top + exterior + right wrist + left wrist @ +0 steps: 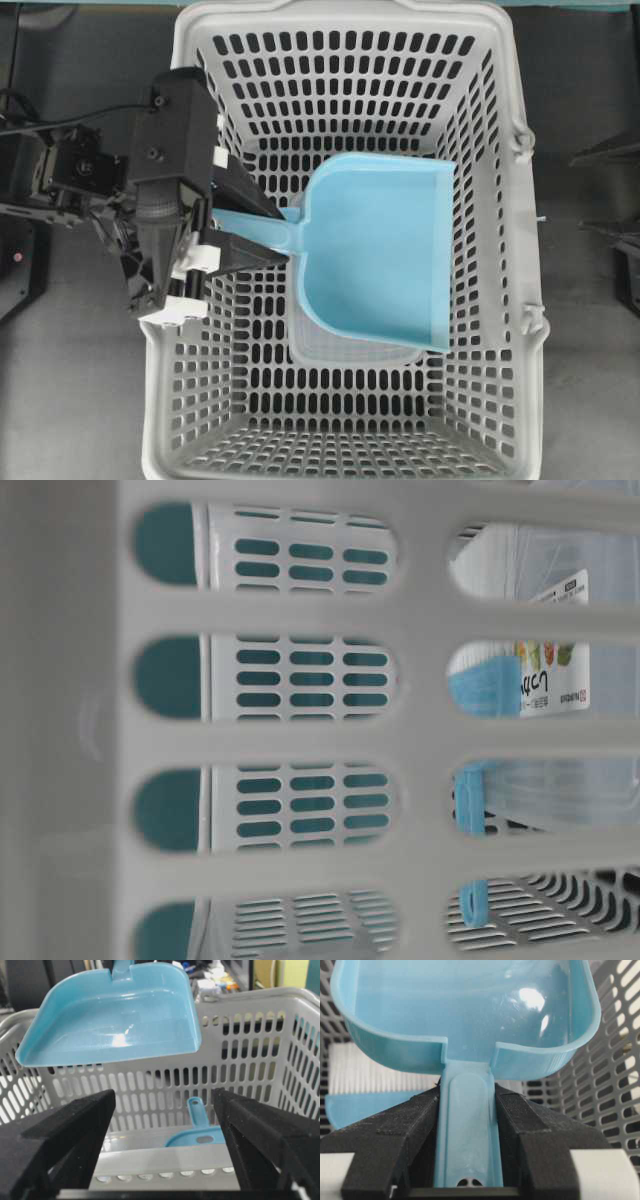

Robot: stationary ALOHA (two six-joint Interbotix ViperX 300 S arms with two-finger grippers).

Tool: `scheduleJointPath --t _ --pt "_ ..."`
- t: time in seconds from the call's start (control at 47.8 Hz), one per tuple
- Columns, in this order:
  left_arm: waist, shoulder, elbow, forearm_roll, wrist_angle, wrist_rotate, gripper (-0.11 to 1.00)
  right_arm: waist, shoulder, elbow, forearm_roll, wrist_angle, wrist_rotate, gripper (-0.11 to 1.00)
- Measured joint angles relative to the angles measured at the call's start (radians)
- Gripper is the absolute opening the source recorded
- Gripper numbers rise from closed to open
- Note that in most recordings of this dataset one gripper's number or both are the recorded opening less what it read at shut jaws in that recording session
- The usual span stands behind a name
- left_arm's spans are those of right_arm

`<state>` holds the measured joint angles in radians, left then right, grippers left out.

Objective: Pick up the dustpan from the shopping basket with the left arm.
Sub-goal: 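Lift the dustpan by its handle with the left gripper, tilting it upward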

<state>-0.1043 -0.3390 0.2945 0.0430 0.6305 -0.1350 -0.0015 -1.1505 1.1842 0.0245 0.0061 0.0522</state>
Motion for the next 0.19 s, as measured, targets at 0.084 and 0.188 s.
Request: scheduleJointPath --t 0.084,0.188 --pt "0.0 0.0 0.0 0.0 0.002 0.0 0.29 0.0 0.0 0.0 0.0 -0.002 0.0 0.76" --pt "0.0 0.0 0.0 -0.002 0.002 0.0 0.29 0.0 0.002 0.0 0.0 0.0 0.0 0.76"
